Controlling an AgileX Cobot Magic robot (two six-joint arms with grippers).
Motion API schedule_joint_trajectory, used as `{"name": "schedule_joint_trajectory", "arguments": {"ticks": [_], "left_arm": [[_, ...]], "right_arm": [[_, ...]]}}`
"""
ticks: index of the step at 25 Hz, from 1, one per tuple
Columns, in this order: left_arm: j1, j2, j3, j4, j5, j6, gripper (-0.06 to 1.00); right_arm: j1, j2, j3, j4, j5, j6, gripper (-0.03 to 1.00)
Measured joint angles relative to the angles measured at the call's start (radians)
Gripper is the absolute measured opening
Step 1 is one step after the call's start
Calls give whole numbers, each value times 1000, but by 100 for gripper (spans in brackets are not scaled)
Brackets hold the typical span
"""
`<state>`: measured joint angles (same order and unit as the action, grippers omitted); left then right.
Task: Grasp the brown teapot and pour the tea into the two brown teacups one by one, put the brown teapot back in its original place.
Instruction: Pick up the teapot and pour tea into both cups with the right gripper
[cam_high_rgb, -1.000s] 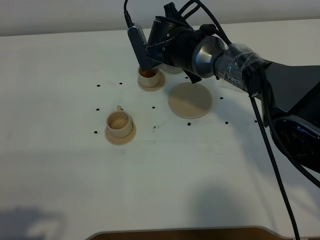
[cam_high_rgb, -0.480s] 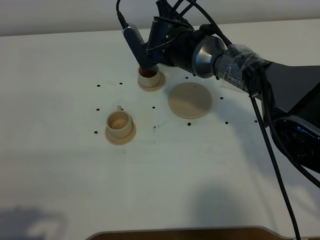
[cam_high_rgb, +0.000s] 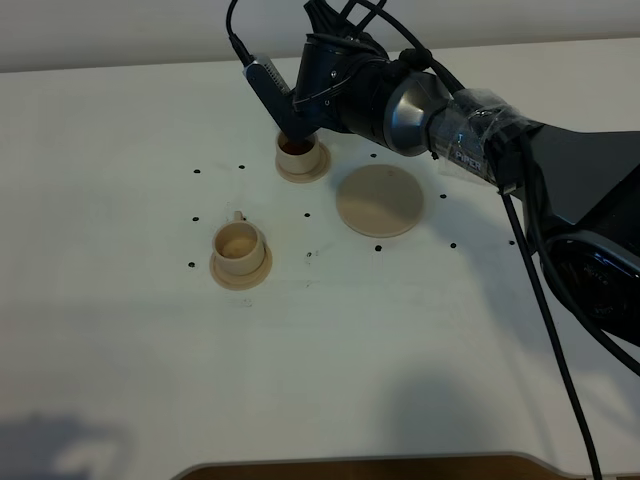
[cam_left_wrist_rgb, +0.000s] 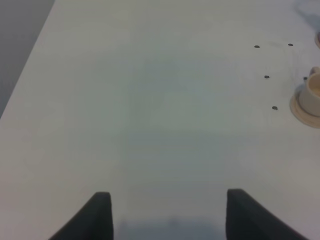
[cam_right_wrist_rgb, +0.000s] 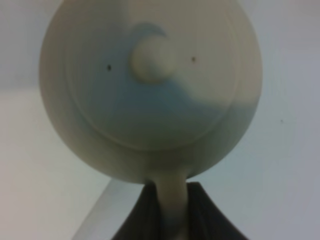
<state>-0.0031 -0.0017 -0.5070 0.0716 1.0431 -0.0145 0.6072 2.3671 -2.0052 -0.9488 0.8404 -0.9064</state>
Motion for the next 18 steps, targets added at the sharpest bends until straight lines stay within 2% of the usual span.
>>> {"name": "schedule_joint_trajectory", "arguments": {"ticks": [8,18], "left_arm": [[0,0,0,0,0,0,53],[0,0,0,0,0,0,53]], "right_arm": [[0,0,0,-55,-16,-38,11],[0,0,0,-63,-29,-59,11]]}}
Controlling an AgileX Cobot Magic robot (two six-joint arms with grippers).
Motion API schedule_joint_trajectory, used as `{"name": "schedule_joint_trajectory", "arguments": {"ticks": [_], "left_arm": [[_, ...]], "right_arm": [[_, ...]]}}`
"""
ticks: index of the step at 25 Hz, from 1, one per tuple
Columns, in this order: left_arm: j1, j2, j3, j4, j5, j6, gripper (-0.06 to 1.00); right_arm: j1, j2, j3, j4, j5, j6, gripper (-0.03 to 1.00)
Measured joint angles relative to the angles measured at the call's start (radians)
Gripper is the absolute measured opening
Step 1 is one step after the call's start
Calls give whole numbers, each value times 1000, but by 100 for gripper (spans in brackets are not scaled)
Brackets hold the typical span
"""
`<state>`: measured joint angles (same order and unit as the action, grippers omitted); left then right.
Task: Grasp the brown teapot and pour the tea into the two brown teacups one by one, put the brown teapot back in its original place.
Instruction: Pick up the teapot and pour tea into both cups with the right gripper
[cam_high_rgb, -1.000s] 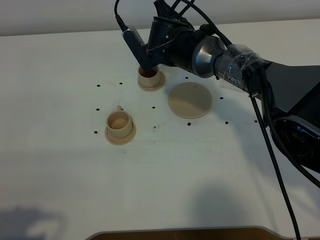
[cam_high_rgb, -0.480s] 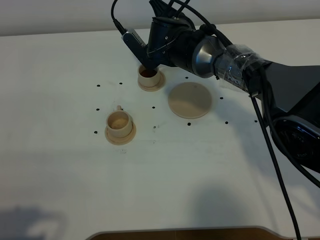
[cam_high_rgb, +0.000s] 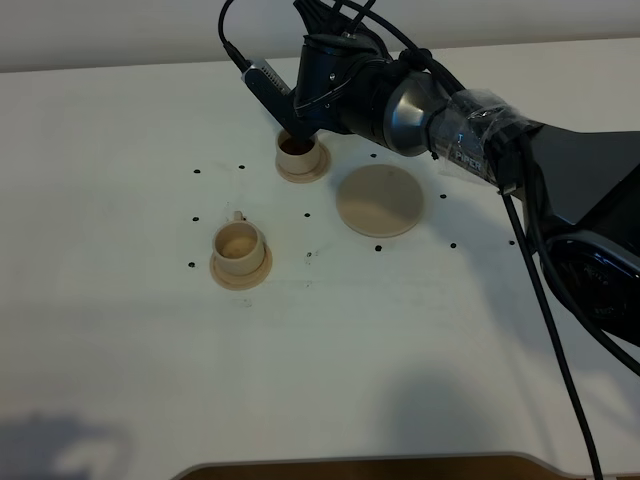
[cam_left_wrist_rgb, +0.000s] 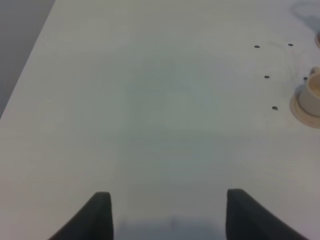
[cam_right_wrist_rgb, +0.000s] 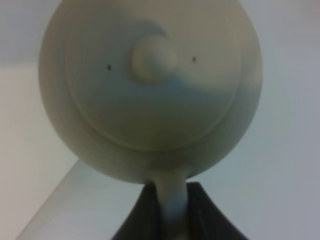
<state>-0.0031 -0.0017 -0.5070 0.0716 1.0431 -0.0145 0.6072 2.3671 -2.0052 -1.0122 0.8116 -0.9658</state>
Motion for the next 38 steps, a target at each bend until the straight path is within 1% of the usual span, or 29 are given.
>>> {"name": "schedule_joint_trajectory", "arguments": {"ticks": [4,11,15,23,27,32,35,38], "left_arm": [[0,0,0,0,0,0,53],[0,0,0,0,0,0,53],[0,0,0,0,0,0,53],[0,0,0,0,0,1,53],[0,0,0,0,0,1,53],[0,0,0,0,0,1,53],[0,0,0,0,0,1,53],[0,0,0,0,0,1,53]], "right_arm": [[2,0,0,4,0,0,11],[5,0,0,107,7,10,11],[4,0,0,125,16,65,11],[5,0,0,145,88,197,11],[5,0,0,185,115,287,11],[5,-15,0,249,128,494,11],[5,-45,0,292,170,593,11],[5,-66,0,321,223,643,11]]}}
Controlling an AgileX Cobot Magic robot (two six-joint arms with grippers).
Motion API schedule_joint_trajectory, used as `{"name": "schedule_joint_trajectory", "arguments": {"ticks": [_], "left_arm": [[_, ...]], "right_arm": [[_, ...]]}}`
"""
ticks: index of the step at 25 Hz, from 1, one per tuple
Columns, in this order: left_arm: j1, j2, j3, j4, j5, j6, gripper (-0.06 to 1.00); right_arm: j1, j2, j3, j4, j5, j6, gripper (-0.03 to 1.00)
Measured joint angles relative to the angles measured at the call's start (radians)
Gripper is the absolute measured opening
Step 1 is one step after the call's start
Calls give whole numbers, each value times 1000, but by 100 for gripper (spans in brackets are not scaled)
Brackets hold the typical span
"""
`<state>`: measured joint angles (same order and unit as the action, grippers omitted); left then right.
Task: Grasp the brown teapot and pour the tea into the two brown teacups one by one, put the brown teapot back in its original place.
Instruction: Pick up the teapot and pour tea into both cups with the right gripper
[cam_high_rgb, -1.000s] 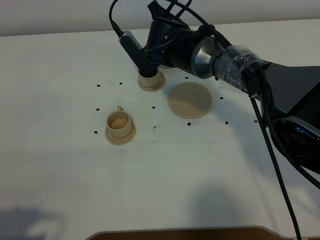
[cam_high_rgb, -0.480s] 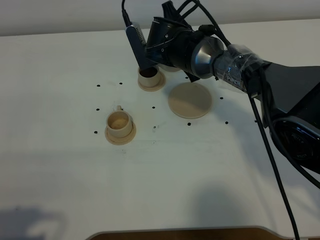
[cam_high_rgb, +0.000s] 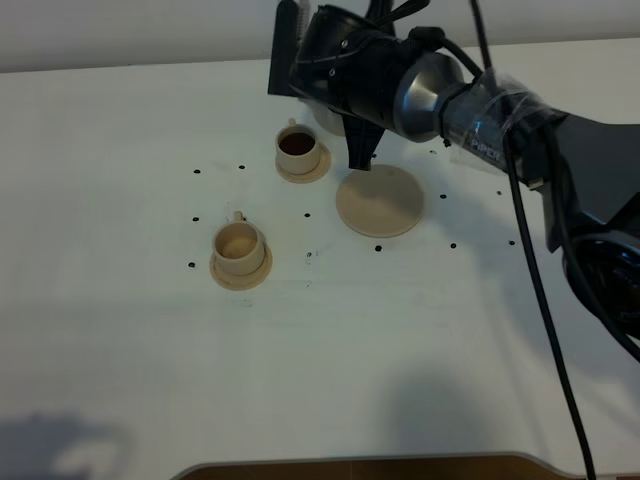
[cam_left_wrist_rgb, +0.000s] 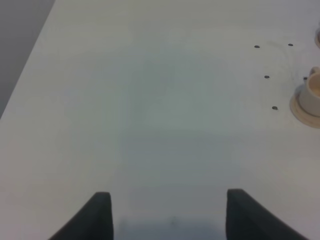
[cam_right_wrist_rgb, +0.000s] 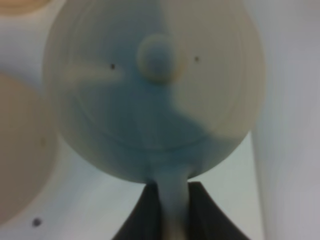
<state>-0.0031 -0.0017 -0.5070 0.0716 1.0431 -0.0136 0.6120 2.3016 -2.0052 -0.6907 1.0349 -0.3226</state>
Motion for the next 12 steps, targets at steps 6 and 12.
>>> {"name": "schedule_joint_trajectory", "arguments": {"ticks": [6,12], "left_arm": [[0,0,0,0,0,0,53],[0,0,0,0,0,0,53]], "right_arm": [[-38,-26,0,236,46,32,11],[-123,-34,0,485,48,8,11]]}}
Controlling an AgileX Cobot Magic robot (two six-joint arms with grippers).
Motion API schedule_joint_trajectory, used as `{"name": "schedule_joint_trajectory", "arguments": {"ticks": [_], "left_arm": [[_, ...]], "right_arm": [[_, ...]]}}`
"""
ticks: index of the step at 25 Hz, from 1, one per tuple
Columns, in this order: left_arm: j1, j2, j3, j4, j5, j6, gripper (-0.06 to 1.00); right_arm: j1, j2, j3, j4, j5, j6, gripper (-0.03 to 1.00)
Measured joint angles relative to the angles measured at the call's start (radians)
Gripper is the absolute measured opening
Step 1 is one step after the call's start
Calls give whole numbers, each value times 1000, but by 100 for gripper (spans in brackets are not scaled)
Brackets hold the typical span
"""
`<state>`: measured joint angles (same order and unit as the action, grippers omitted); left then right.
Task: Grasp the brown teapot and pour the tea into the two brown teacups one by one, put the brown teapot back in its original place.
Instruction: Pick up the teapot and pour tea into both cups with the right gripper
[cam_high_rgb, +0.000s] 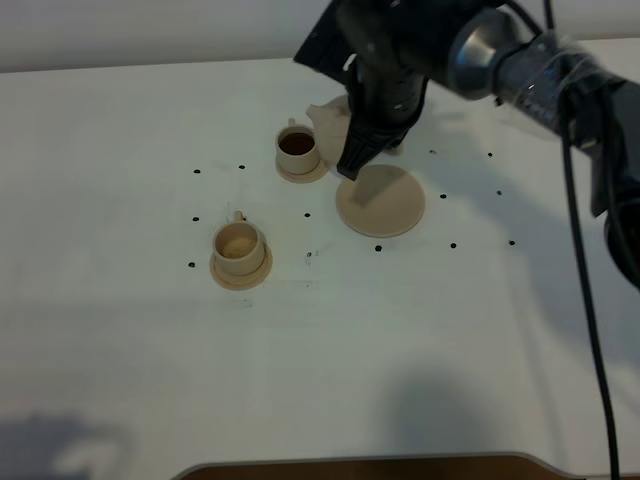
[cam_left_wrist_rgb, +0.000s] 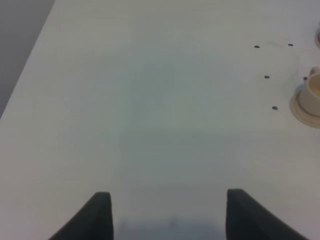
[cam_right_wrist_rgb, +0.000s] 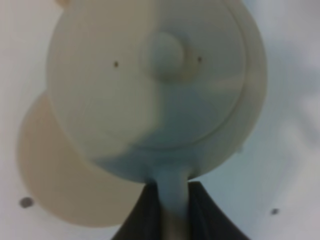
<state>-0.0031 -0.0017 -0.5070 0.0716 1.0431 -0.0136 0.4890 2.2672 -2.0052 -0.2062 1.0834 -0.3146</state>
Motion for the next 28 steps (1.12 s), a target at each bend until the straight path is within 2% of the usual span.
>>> {"name": "schedule_joint_trajectory", "arguments": {"ticks": [4,7,13,21,28], "left_arm": [[0,0,0,0,0,0,53],[0,0,0,0,0,-1,53],[0,0,0,0,0,-1,53],[0,0,0,1,0,-1,53],[0,0,0,1,0,-1,53]], "right_arm": [[-54,0,0,135,-13,-34,11],[-66,0,3,160,-28,-42,11],[-70,0,80,164,-132,-31,11],[-70,-63,85,142,-90,-25,11],[28,-155,141,37,-64,-15,11]]}}
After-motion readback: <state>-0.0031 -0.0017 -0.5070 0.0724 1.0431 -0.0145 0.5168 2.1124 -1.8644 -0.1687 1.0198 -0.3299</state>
